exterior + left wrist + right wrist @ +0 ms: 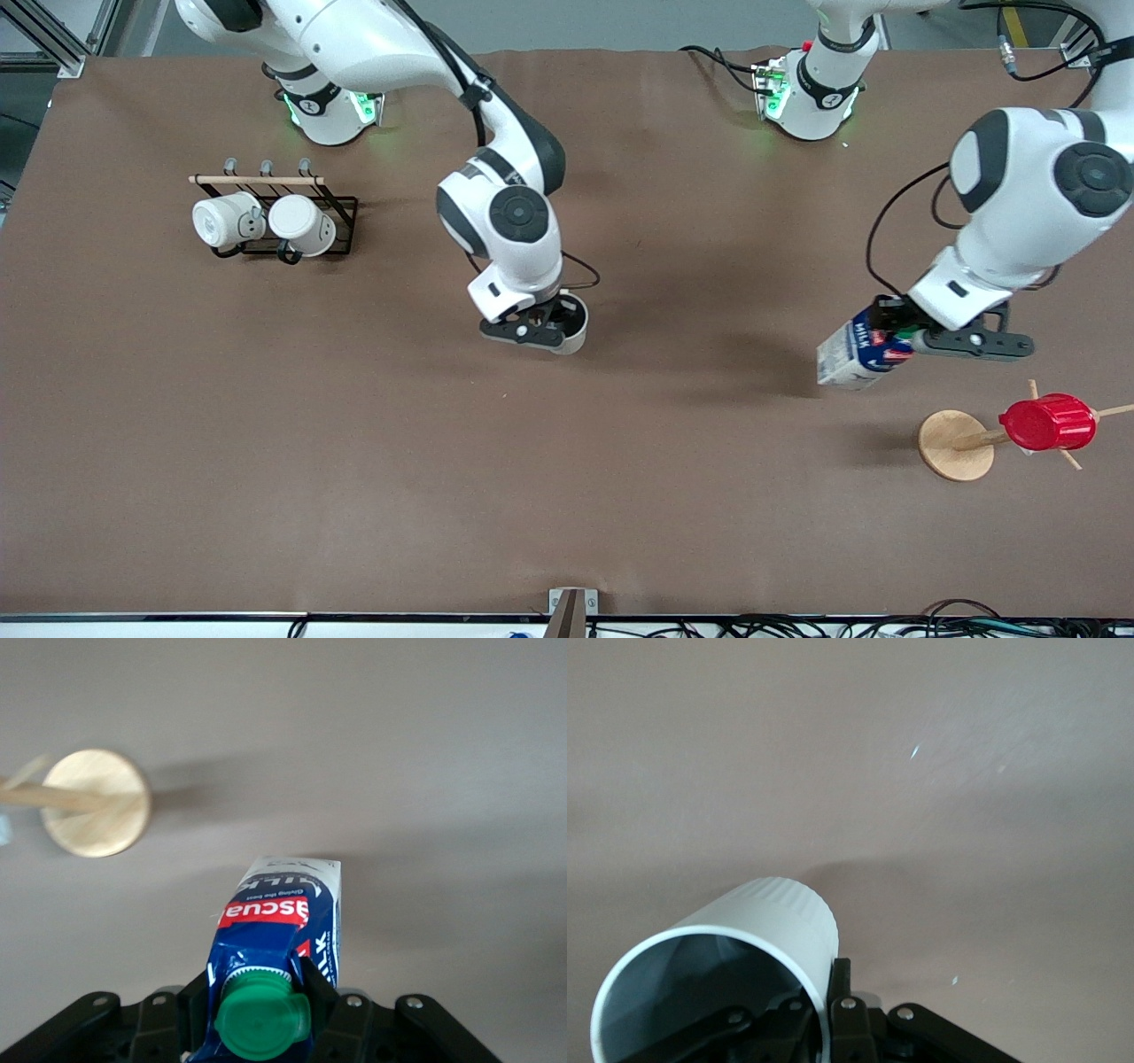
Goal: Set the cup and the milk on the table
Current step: 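Carry the mug and milk carton toward the table middle with both grippers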
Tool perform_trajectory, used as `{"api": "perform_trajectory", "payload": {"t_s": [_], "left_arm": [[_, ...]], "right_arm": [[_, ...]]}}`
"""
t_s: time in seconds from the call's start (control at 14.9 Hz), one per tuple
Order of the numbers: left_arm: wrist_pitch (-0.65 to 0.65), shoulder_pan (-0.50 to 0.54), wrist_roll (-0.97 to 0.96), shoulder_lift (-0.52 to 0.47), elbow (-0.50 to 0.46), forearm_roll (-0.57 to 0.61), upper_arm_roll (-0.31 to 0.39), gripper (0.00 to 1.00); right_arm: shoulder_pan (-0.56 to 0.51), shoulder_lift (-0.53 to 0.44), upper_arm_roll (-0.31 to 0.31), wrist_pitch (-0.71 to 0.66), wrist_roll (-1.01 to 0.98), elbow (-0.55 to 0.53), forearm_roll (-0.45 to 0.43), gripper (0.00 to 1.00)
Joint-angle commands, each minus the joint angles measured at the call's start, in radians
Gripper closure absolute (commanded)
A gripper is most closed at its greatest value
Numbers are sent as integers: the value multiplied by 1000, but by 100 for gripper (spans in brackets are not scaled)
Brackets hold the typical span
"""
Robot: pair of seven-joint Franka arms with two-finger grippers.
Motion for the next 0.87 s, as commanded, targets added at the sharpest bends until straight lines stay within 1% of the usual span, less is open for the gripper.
{"api": "perform_trajectory", "payload": {"t_s": [0.0,0.2,0.27,0.34,0.4,0.47,0.54,0.6,0.74,0.81], "left_arm": [[-19,-2,-111,38,47,17,-92,99],[-19,-8,-240,87,71,22,-187,99],[-19,-11,-288,109,74,46,-220,99],[-19,-13,-335,127,90,77,-255,99],[-19,-13,-404,156,101,97,-296,98],[-19,-13,-459,181,120,111,-324,98],[-23,-14,-496,211,144,134,-350,99],[-19,-14,-524,234,165,151,-379,99],[-23,-26,-598,293,216,195,-422,100],[-23,-29,-634,317,235,229,-439,100]], "right_arm": [[27,27,-6,20,53,15,-19,98],[30,59,-6,62,73,12,-25,97],[30,66,-6,74,73,4,-25,95],[30,67,-7,76,71,1,-33,90],[29,67,-6,73,71,1,-42,73],[29,66,-6,66,73,0,-42,42],[29,63,-6,62,74,1,-42,6],[21,55,-6,57,85,3,-42,0],[3,14,-6,13,88,6,-39,0],[-19,-26,-6,-37,81,4,-39,0]]}}
